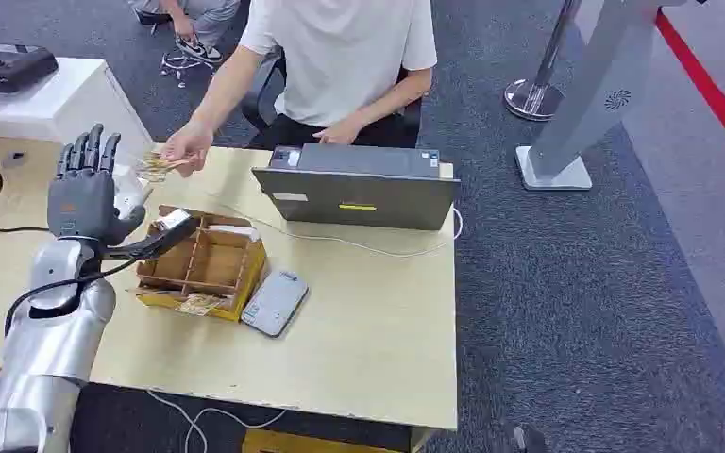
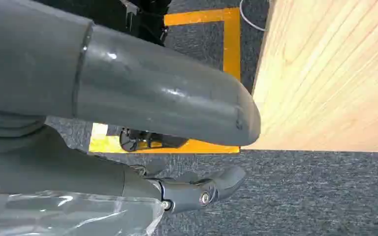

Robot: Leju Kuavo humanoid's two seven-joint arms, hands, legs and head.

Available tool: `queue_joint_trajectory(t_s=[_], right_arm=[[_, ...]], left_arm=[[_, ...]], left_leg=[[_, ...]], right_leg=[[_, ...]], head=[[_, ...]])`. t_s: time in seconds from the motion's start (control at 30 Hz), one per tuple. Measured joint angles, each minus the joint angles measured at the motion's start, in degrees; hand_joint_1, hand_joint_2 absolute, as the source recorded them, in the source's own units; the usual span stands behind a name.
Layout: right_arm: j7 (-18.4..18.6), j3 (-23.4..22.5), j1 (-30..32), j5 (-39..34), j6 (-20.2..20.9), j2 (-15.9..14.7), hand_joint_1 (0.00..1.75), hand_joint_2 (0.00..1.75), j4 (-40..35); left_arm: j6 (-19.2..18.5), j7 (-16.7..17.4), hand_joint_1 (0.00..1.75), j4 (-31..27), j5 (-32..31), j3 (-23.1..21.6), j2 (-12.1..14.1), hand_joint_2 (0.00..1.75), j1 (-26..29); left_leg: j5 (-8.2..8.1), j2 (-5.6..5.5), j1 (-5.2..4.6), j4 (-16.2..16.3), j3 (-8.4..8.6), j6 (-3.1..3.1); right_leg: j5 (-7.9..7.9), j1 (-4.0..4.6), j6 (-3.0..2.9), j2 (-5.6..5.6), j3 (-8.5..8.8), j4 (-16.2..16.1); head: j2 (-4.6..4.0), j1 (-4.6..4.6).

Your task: Pass the card to the sensor for recognition and then transmit it.

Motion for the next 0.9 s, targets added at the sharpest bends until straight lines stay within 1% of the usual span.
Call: queue_joint_trajectory(t_s=[0.03, 0.07, 0.33, 0.67, 0.8, 0.9], right_arm=[[0.0, 0.0, 0.0, 0.1, 0.0, 0.0, 0.00, 0.00, 0.0], [0.0, 0.0, 0.1, 0.1, 0.1, 0.0, 0.00, 0.00, 0.0], [0.0, 0.0, 0.3, 0.8, 0.2, 0.1, 0.00, 0.00, 0.1], [0.2, 0.0, 0.3, 0.8, 0.2, 0.2, 0.00, 0.00, 0.4], [0.2, 0.0, 0.3, 0.8, 0.2, 0.2, 0.00, 0.00, 0.4], [0.2, 0.0, 0.3, 1.0, 0.2, 0.2, 0.00, 0.00, 0.4]], left_arm=[[0.3, 0.0, 0.99, 0.6, 0.2, -0.4, 0.1, 1.75, -0.2], [0.6, 0.0, 1.75, 1.0, 0.4, -0.7, 0.2, 1.75, -0.5], [1.1, -0.6, 1.75, 2.1, 0.3, -3.4, 0.4, 1.75, -1.1], [1.1, -0.5, 1.75, 2.4, 0.2, -5.0, 0.4, 1.75, -1.6], [1.0, 0.0, 1.75, 2.4, 0.0, -5.6, 0.2, 1.75, -1.9], [1.4, -0.2, 1.75, 2.4, 0.7, -6.3, 0.0, 1.75, -1.9]], left_leg=[[0.00, 0.00, 0.01, 0.0, 0.00, 0.00], [0.00, 0.00, 0.01, 0.0, -0.01, 0.00], [0.00, 0.00, 0.00, 0.0, -0.03, 0.00], [0.00, 0.00, 0.01, 0.0, -0.04, 0.00], [0.00, 0.00, 0.01, 0.0, -0.03, 0.00], [0.00, 0.00, 0.00, 0.0, -0.03, 0.00]], right_leg=[[0.00, 0.01, 0.00, 0.00, -0.01, 0.0], [0.00, 0.01, 0.00, 0.00, -0.01, 0.0], [0.00, 0.00, 0.00, -0.01, 0.00, 0.0], [0.00, 0.00, 0.00, -0.01, -0.02, 0.0], [0.00, 0.00, 0.00, 0.00, -0.02, 0.0], [0.00, 0.00, 0.00, -0.01, -0.02, 0.0]], head=[[0.00, 0.02], [0.00, 0.02], [0.00, 0.02], [0.00, 0.02], [0.00, 0.02], [0.00, 0.02]])
